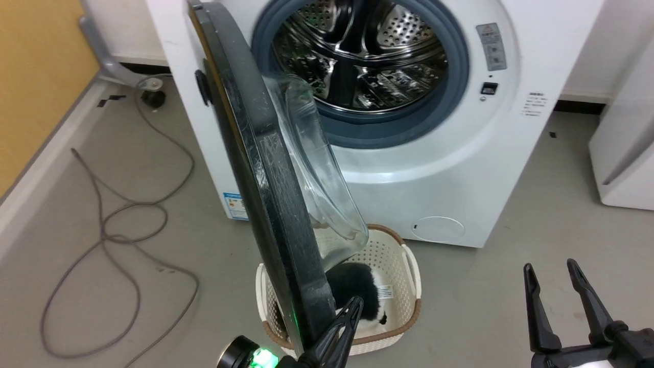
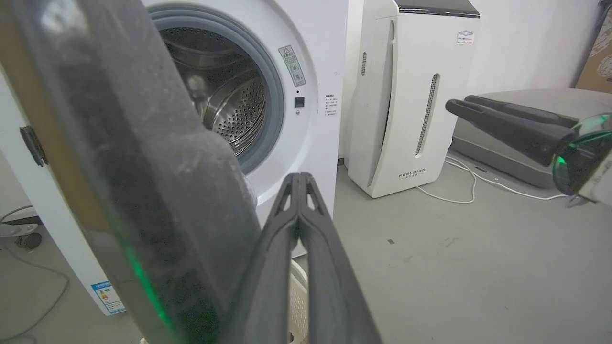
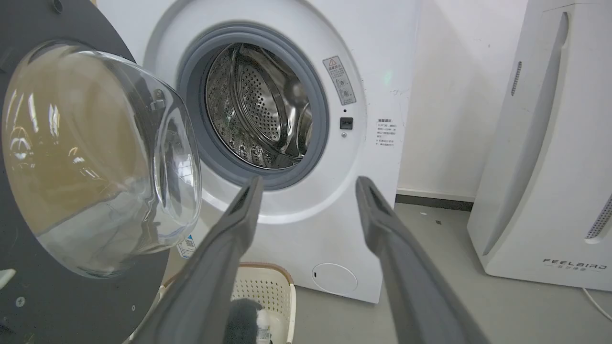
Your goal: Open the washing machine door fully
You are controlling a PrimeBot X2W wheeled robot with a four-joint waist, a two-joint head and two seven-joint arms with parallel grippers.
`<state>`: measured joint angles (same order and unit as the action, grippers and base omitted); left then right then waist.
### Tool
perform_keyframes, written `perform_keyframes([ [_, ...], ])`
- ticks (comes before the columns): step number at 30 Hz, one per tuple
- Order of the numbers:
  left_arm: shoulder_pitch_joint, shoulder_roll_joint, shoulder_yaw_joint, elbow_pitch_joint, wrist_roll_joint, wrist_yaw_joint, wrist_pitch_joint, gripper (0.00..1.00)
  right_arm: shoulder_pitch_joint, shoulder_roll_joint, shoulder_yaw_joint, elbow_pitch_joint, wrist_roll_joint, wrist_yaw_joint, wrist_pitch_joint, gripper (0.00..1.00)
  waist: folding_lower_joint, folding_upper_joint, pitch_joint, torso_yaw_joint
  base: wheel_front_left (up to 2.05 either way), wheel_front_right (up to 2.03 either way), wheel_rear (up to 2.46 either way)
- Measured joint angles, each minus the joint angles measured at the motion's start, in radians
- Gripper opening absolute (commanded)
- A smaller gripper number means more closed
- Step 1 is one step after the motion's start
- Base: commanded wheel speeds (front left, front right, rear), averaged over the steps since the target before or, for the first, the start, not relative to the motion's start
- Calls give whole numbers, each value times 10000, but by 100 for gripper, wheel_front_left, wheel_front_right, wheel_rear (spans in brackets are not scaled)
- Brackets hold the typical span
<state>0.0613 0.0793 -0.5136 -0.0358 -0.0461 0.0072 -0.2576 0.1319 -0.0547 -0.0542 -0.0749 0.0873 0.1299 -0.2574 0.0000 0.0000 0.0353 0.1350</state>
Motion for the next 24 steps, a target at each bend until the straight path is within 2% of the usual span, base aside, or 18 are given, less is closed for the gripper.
perform_keyframes([
  [18, 448, 291, 393, -171, -12, 194, 0, 0, 19, 6, -10, 65, 54, 0, 0, 100, 0, 0, -115, 1570, 0, 0, 0],
  [24, 464, 531, 897, -251, -13, 393, 0, 0, 16, 8, 15, 82, 63, 0, 0, 100, 0, 0, -28, 2187, 0, 0, 0],
])
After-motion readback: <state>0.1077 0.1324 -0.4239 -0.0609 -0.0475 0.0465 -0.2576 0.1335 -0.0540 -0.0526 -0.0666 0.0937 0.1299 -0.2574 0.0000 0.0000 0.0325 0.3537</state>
